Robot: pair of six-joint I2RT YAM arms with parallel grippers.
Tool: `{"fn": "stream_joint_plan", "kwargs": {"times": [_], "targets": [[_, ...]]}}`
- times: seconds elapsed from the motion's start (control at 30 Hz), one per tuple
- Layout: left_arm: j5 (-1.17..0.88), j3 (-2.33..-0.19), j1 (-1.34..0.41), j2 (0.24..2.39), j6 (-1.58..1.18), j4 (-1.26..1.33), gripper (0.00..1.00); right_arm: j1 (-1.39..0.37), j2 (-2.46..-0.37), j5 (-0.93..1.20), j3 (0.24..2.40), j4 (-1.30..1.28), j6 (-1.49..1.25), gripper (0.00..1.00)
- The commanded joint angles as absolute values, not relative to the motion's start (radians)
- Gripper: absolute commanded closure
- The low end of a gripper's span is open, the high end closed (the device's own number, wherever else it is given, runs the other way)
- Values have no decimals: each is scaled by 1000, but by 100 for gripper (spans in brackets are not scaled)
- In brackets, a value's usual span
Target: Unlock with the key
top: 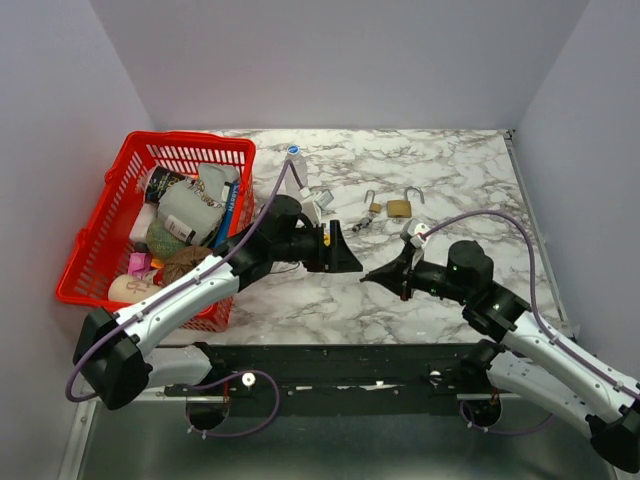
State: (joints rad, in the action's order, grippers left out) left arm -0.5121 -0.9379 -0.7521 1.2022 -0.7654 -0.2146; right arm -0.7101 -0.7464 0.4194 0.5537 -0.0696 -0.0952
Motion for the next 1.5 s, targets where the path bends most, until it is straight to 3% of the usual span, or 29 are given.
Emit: {"fn": "stream_joint_plan", "kwargs": {"times": [0.0, 0.63, 1.1, 1.37, 1.47], "targets": [[-499, -934, -750, 1236, -1032, -202, 25, -721, -689, 331, 535, 20, -11, 99], [-479, -755, -755, 1258, -1611, 61, 16, -761, -692, 400, 534, 44, 90, 99], [-500, -742, -802, 1296, -1758, 164, 44, -870, -733, 281, 528, 74, 169, 99], [-506, -727, -807, 1272, -1767, 130, 45, -946, -730, 104, 512, 106, 229, 99], [-509, -727, -807, 1272, -1769, 127, 56, -988, -758, 39, 518, 98, 259, 99]]}}
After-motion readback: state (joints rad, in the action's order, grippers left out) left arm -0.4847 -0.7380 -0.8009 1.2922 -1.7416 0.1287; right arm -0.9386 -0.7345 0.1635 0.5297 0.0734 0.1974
